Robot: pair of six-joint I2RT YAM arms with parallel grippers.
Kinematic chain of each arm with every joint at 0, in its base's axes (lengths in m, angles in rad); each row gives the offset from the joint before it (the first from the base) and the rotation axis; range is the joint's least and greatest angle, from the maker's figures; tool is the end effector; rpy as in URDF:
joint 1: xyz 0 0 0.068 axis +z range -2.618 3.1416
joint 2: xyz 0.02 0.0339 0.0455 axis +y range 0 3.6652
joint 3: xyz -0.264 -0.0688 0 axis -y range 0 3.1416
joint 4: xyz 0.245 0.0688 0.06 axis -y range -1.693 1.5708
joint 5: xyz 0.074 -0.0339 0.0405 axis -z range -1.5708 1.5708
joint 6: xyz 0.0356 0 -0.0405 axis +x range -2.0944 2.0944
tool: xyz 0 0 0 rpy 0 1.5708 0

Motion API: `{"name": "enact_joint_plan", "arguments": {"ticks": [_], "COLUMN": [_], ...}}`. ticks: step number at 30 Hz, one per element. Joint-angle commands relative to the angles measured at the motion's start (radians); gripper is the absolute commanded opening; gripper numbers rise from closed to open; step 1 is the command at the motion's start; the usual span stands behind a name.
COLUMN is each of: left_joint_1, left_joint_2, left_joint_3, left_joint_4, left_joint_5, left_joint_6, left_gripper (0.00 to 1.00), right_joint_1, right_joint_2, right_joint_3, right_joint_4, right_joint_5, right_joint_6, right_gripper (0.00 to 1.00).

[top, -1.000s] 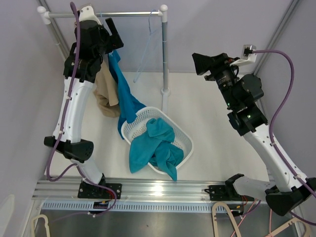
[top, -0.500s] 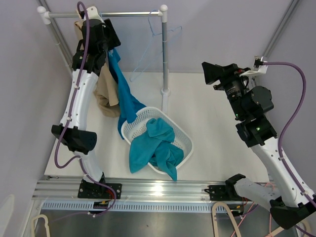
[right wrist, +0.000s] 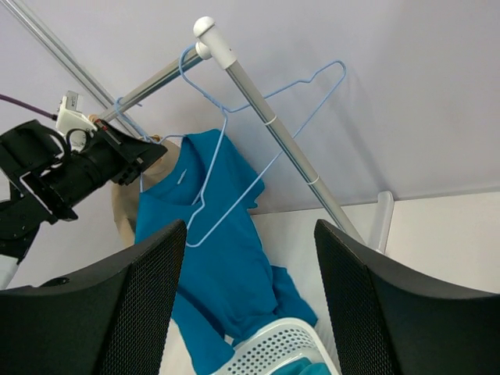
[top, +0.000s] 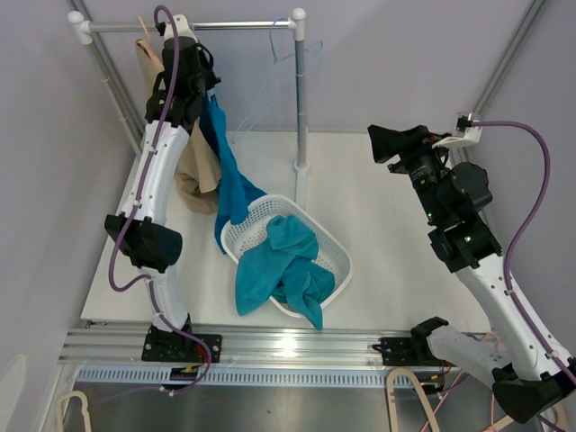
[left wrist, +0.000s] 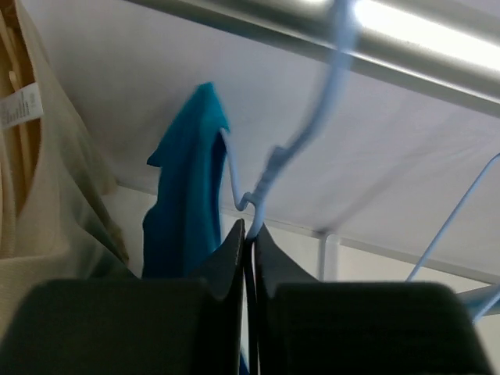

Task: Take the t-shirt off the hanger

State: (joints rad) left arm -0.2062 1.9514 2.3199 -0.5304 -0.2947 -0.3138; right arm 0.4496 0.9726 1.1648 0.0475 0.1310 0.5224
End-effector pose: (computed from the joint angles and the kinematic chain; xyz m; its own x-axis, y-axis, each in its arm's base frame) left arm 0.4246 -0.0783 0.4854 -0.1239 -0.2758 -0.9532 -0.1292 0.9569 -0.2601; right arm 0.1880 0.0856 0.4633 0.0273 0.5625 -0.8264 -0.3811 0.7701 0.5116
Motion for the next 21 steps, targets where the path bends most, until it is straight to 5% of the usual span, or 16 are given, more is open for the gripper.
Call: {"name": "enact_joint_plan", "arguments": {"ticks": [1, 17, 21], "left_joint_1": [0.005, 0.004, 0.004], "left_joint_2": [-0.011, -0.216, -0.244], "left_joint_3": [0.022, 0.032, 0.045], "left_joint_4": [0.081, 0.162, 0.1], "left_joint_5": [-0.023, 0.216, 0.23], "left_joint_6": [-0.001, 0.074, 0.048], "left_gripper": [0.01, 0.01, 0.01], "right_joint_1": [-0.006, -0.006, 0.059], "right_joint_2": [-0.038, -0.037, 0.001], "right_joint_3": [0.006, -0.028, 0.027], "right_joint_4": [0.005, 0.011, -0.03], "right_joint_5": [0.001, -0.068, -0.059], "right_joint_6": [-0.013, 0.002, -0.113], "right_gripper": [0.71, 0.7, 0.69]}}
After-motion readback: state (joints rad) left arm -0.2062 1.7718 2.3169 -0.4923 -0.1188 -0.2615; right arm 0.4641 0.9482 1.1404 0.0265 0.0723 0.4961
